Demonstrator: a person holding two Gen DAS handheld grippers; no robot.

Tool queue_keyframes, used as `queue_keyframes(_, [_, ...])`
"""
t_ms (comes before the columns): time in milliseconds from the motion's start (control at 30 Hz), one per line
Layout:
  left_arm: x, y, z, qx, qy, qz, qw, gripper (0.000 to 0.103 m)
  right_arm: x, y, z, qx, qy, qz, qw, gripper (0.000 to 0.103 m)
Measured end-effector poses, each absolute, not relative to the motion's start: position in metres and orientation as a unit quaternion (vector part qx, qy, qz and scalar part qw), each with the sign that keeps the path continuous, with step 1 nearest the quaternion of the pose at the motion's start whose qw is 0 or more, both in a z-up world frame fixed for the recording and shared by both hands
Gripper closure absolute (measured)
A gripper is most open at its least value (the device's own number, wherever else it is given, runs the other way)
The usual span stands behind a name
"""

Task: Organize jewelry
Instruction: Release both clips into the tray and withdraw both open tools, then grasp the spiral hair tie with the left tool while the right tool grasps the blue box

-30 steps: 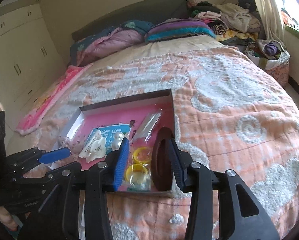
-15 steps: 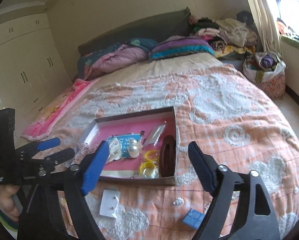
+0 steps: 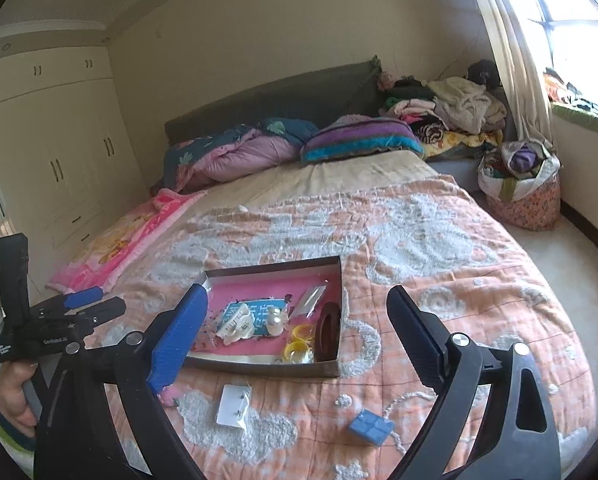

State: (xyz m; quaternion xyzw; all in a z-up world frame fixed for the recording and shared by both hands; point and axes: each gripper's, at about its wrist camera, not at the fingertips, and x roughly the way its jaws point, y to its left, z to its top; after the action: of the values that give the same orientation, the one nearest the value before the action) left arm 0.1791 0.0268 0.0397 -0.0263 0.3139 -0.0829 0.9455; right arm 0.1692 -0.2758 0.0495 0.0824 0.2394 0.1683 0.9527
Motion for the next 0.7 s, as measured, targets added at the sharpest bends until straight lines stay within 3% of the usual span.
queue_keyframes(700, [0.13,0.009,0.057,-0.027,0.302,-0.111,0.947,0.009,0.101,-0.295,0.075,0.065,0.205,0.17,0.962,0.012])
